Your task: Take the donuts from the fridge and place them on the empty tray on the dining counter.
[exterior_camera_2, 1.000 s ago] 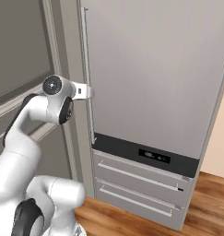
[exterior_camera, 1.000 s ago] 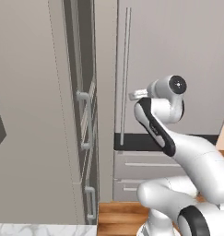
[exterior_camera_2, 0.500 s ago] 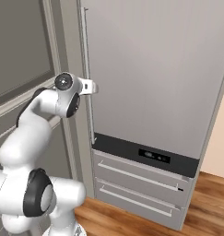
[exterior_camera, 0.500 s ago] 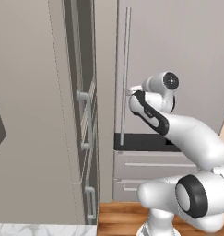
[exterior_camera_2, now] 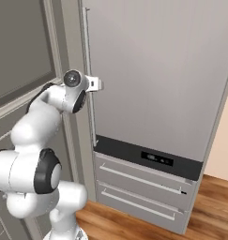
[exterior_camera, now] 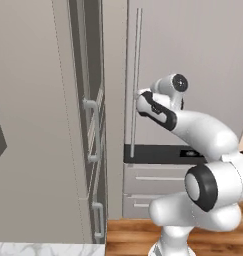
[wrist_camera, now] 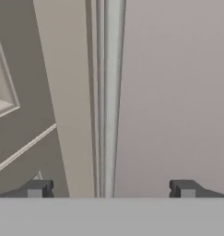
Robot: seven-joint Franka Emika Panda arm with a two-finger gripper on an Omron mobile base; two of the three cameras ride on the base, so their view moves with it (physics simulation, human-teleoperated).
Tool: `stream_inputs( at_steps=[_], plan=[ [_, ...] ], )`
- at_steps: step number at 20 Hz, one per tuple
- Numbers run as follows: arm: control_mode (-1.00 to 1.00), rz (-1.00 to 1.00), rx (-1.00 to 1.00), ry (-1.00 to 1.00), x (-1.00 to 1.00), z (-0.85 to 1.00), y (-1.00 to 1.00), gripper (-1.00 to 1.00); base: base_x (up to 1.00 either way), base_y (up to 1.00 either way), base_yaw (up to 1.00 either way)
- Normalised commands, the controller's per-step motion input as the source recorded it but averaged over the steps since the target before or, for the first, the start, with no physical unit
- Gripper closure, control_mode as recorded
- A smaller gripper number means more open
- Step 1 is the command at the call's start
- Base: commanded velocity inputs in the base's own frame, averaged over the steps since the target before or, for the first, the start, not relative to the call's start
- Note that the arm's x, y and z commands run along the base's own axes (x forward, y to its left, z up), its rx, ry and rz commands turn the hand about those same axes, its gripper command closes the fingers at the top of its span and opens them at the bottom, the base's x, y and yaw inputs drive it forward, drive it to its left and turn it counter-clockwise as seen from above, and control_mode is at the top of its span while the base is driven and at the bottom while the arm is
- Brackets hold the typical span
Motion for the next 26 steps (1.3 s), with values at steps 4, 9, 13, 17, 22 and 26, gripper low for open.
stream_inputs(
  at_steps=[4, 9, 13, 17, 22, 26],
  plan=[
    [-1.0, 0.0, -0.02, -0.01, 0.29, 0.0, 0.14, -1.0, 0.0, 0.0, 0.0],
    [-1.0, 0.0, 0.0, 0.0, 0.37, -0.01, 0.0, -1.0, 0.0, 0.0, 0.0],
    [-1.0, 0.03, 0.02, 0.0, 0.34, -0.01, 0.0, -1.0, 0.0, 0.0, 0.0],
    [-1.0, 0.0, 0.0, 0.0, 0.25, -0.02, 0.03, -1.0, 0.0, 0.0, 0.0],
    [-1.0, 0.0, 0.0, 0.0, 0.36, -0.01, 0.04, -1.0, 0.0, 0.0, 0.0],
    [-1.0, 0.0, 0.0, 0.0, 0.34, 0.0, 0.05, -1.0, 0.0, 0.0, 0.0]
  ],
)
